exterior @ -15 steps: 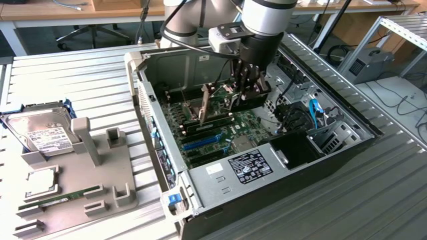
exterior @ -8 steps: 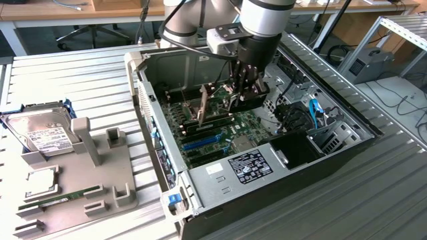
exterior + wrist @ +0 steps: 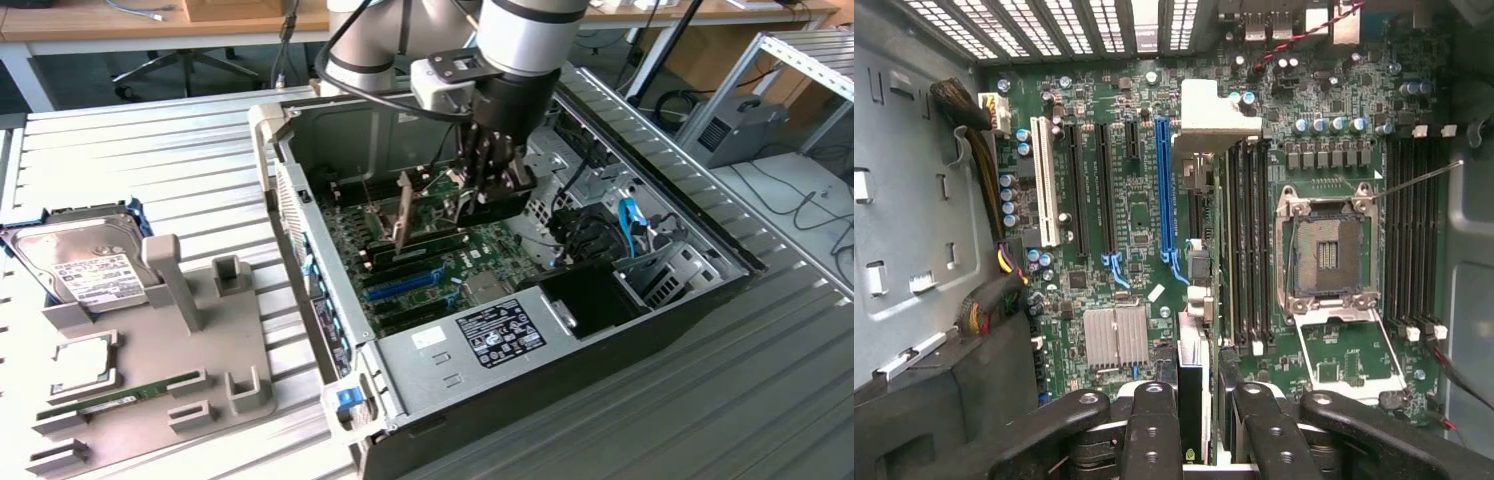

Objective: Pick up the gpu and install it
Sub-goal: 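Insert the gpu into the slot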

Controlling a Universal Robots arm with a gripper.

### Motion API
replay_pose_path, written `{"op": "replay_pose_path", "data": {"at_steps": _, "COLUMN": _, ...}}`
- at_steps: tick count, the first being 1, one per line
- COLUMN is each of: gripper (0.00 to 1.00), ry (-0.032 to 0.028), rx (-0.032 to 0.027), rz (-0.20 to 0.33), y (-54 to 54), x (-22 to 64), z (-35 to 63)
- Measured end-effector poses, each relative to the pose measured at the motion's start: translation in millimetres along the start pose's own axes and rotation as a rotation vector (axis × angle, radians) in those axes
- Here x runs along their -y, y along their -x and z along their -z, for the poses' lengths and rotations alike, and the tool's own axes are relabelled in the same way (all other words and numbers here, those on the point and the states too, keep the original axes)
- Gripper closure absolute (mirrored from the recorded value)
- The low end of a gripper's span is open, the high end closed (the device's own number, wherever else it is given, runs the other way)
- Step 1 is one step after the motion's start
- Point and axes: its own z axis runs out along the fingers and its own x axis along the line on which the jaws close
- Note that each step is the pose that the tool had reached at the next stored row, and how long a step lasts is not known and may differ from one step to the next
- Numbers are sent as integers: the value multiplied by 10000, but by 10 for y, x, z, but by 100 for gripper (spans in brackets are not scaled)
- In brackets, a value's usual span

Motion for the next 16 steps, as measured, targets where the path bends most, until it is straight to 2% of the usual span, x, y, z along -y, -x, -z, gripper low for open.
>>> {"op": "replay_pose_path", "data": {"at_steps": 16, "gripper": 74, "ry": -1, "rx": 0, "rz": 0, "y": -5, "x": -45, "z": -24}}
